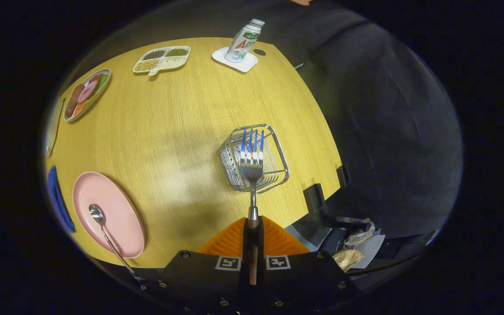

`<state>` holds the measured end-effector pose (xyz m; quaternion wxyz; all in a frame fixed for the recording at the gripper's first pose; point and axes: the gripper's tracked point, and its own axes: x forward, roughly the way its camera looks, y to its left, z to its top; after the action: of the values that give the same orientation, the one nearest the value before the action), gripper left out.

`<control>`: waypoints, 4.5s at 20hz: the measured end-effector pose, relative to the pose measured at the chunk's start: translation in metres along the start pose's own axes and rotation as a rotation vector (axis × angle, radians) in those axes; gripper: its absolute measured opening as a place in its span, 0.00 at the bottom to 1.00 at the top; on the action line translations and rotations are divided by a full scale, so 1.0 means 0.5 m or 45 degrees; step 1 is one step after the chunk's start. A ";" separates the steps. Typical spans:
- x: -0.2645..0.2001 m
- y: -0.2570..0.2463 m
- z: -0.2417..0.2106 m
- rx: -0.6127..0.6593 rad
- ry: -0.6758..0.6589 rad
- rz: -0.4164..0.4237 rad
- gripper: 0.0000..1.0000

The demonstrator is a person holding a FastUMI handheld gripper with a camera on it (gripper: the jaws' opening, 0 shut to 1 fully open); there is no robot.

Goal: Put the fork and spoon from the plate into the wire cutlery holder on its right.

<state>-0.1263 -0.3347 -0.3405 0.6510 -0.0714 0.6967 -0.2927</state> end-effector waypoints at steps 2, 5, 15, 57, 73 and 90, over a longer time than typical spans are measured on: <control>0.018 -0.015 0.002 -0.013 0.034 0.007 0.06; 0.040 -0.026 -0.001 -0.080 0.093 0.021 0.06; 0.051 -0.045 0.025 -0.189 0.104 0.032 0.11; -0.152 0.470 -0.100 -0.606 -0.160 0.272 0.75; -0.060 0.559 -0.191 -0.666 -0.036 0.361 0.74; -0.066 0.539 -0.187 -0.695 -0.025 0.342 0.07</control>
<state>-0.1346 -0.0686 -0.4485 0.6473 -0.1537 0.7466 -0.0052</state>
